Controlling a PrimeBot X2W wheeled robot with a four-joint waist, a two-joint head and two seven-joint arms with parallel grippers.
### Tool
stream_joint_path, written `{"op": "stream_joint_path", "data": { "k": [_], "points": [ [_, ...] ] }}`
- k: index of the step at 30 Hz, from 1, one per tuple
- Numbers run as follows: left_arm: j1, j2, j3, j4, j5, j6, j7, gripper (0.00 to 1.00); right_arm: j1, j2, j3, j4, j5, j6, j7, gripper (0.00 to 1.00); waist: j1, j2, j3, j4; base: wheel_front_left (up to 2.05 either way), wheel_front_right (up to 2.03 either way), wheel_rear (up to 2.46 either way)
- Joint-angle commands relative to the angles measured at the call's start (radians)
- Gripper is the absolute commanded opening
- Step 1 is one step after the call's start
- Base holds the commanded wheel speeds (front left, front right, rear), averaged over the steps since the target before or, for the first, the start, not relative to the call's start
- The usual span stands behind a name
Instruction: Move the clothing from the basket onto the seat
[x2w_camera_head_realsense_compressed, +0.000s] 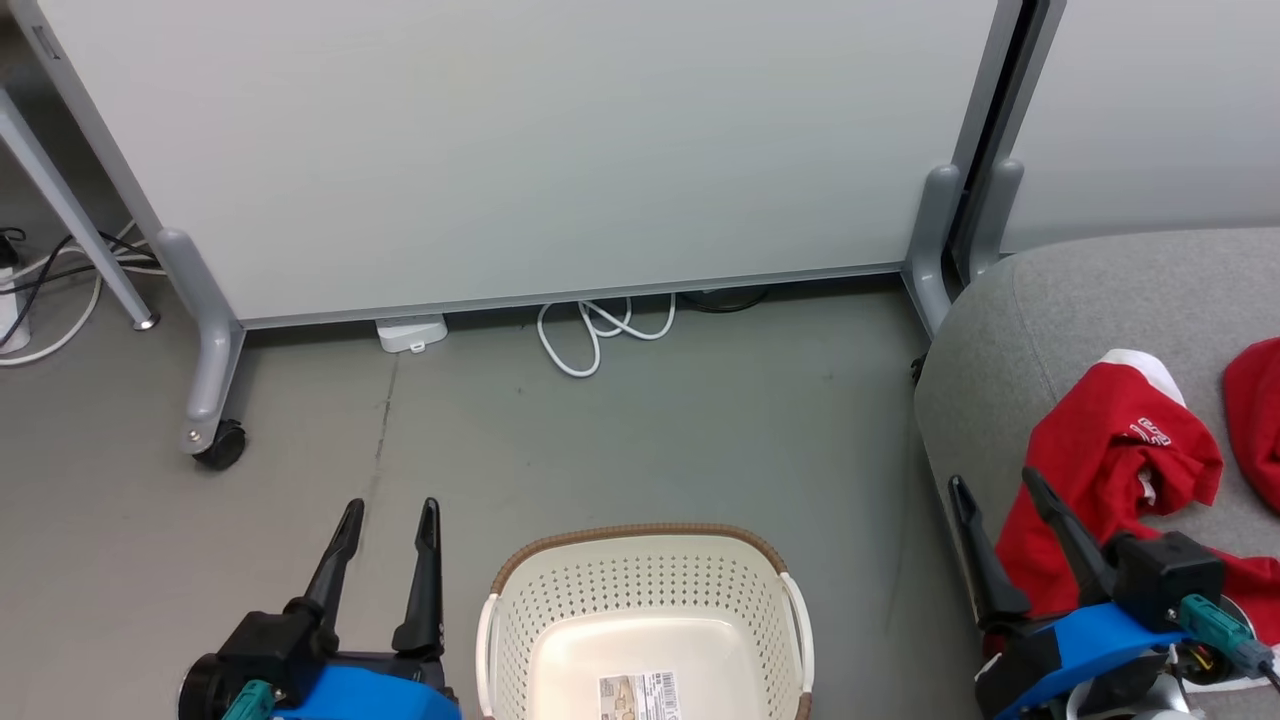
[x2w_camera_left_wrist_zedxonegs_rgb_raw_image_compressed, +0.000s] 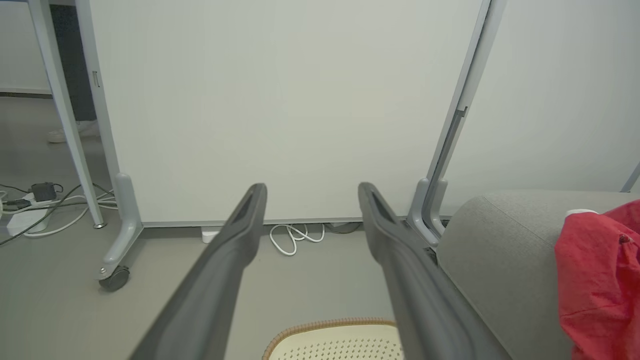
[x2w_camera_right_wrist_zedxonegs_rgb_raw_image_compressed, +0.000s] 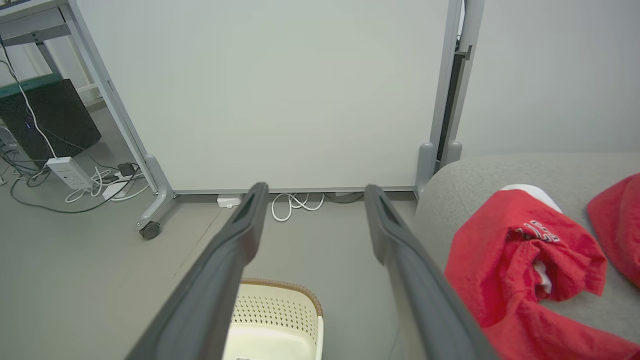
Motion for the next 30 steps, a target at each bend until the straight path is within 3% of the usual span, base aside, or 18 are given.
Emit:
{"op": "stream_joint_path", "data": {
  "k": [1,10,30],
  "points": [
    [0.012,-0.001,0.017,0.004,0.004,-0.002,-0.005,1.00,-0.007,0.003,-0.008,0.004,-0.006,0.000,-0.007,1.00,-0.0001,0.0000,-0.010,0.007,0.00,0.00,0.00],
    [0.030,-0.002,0.072,0.033,-0.003,-0.002,-0.005,1.00,-0.008,0.004,-0.045,0.016,0.016,0.000,-0.015,1.00,-0.0001,0.0000,-0.027,0.010,0.00,0.00,0.00],
    [0.033,0.000,0.072,0.052,-0.016,-0.002,-0.005,1.00,-0.009,0.004,-0.067,0.036,0.038,0.000,-0.031,1.00,-0.0001,0.0000,-0.026,-0.006,0.00,0.00,0.00]
  ]
}}
